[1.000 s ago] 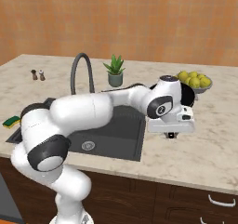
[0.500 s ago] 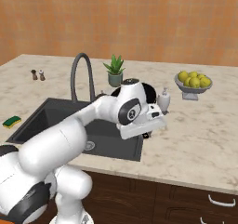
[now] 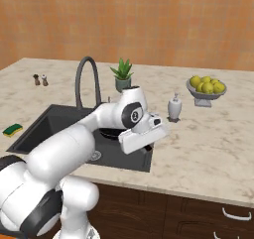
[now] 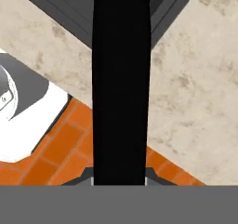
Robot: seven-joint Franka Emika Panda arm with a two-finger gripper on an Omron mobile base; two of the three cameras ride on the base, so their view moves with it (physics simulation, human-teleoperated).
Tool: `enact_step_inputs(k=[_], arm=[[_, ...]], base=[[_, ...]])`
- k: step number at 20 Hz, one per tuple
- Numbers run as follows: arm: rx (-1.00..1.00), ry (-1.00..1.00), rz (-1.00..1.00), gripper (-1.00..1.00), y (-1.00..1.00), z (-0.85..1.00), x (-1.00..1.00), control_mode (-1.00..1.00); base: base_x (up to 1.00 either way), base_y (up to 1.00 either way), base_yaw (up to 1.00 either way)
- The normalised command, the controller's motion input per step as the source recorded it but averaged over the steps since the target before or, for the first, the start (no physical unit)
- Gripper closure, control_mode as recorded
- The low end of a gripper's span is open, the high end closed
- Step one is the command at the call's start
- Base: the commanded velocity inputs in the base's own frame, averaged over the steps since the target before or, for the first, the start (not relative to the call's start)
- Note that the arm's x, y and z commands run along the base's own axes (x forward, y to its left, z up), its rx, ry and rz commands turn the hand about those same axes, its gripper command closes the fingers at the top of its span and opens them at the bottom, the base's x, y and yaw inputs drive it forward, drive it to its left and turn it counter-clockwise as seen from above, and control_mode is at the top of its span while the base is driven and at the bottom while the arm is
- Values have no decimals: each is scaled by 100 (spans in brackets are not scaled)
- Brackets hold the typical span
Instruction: Pick the pan and sponge and place them into the sink. Then turn on the water.
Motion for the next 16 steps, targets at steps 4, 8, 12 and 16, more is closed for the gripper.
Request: enact_step_inputs(k=[4, 8, 12, 16], arm=[[22, 25, 27, 100, 5, 0, 12, -100], [18, 21, 26, 100, 20, -4, 21, -100], [14, 17, 18, 100, 33, -24, 28, -100], [12, 6, 11, 100, 21, -47, 21, -100]], base=[[0, 0, 0], [0, 0, 0], [0, 0, 0], [0, 0, 0]])
